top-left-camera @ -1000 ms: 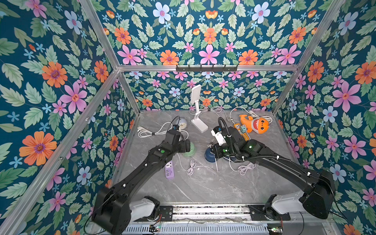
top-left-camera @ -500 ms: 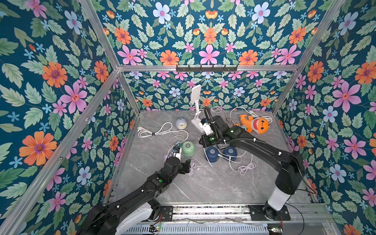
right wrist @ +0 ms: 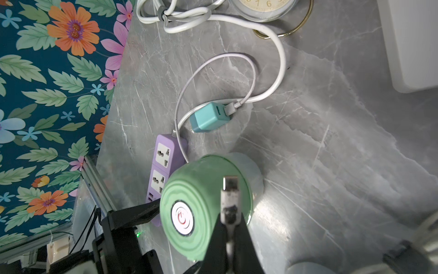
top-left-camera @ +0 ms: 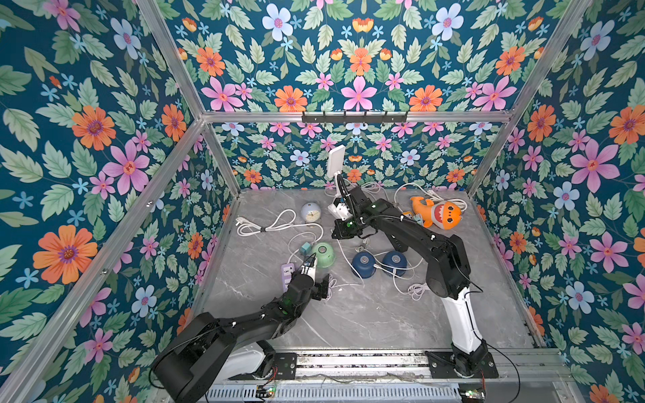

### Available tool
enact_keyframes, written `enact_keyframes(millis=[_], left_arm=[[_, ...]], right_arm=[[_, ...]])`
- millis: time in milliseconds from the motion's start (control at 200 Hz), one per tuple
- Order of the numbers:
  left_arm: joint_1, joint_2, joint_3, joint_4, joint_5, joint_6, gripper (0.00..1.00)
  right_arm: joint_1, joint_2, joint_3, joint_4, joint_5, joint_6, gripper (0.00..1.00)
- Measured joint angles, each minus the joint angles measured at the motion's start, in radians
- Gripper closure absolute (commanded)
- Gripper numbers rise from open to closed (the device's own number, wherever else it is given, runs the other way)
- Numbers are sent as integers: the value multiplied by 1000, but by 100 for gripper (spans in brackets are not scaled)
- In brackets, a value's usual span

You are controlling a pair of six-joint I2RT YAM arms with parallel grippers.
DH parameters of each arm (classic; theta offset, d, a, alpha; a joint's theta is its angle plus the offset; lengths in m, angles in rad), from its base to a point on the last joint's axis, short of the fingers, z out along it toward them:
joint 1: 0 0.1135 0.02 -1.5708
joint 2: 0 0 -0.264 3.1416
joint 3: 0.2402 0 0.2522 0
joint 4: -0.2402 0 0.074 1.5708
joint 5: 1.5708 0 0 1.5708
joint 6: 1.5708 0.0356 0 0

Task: Charge the cordless meat grinders
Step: Pick up the cordless meat grinder at the center of the board.

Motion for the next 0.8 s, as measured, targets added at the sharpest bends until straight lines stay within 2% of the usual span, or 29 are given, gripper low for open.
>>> enact_keyframes(millis=[285, 800], left_arm=[[-11, 167, 11, 206, -8, 68, 3], [-10, 452, -21, 623, -87, 132, 2]], right_arm=[[-5, 163, 156, -94, -61, -74, 100], [-5, 232, 191, -150, -167, -170, 100]])
